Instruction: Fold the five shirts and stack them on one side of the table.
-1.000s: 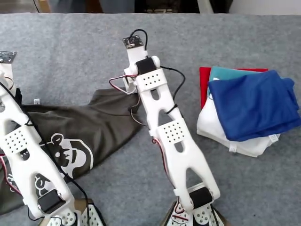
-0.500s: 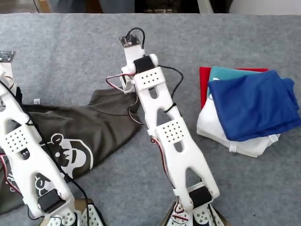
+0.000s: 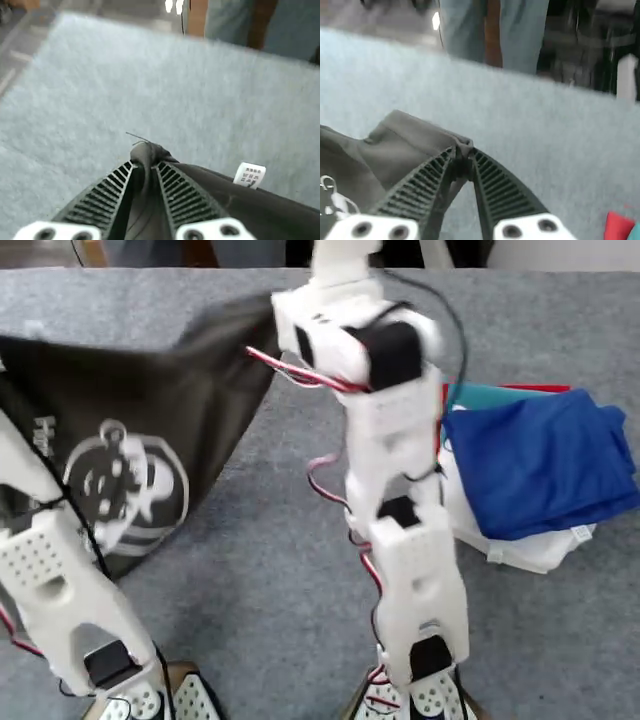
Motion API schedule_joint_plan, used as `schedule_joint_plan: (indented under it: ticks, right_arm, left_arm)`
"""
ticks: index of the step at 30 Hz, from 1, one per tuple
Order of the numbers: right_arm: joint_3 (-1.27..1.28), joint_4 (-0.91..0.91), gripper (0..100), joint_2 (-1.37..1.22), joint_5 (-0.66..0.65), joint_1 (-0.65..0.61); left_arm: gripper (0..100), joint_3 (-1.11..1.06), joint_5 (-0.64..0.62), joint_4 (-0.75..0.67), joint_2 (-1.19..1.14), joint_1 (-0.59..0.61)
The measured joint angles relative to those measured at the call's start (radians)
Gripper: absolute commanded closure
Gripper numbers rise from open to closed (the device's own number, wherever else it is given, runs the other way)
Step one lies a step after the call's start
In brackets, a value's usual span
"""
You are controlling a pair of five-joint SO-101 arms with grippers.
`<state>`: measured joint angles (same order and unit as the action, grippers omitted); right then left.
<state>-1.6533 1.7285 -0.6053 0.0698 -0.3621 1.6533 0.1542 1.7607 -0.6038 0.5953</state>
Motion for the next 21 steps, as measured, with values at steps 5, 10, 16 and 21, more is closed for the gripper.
schedule_joint_plan:
  ticks: [5, 10, 16, 21]
  right_arm:
    - [-0.002, -0.025, 98.5, 0.255, 0.0, 0.0]
    - [-0.002, -0.12, 98.5, 0.483, 0.0, 0.0]
    - [0.1, -0.213, 98.5, 0.671, 0.0, 0.009]
    - [0.265, -0.342, 98.5, 0.815, 0.0, 0.008]
  left_arm:
    - [97, 0.0, -0.034, 0.0, 0.258, 0.008]
    - [97, 0.002, -0.034, 0.0, 0.516, 0.077]
    - [97, 0.011, -0.034, 0.0, 0.717, 0.21]
    - [97, -0.08, -0.034, 0.0, 0.789, 0.308]
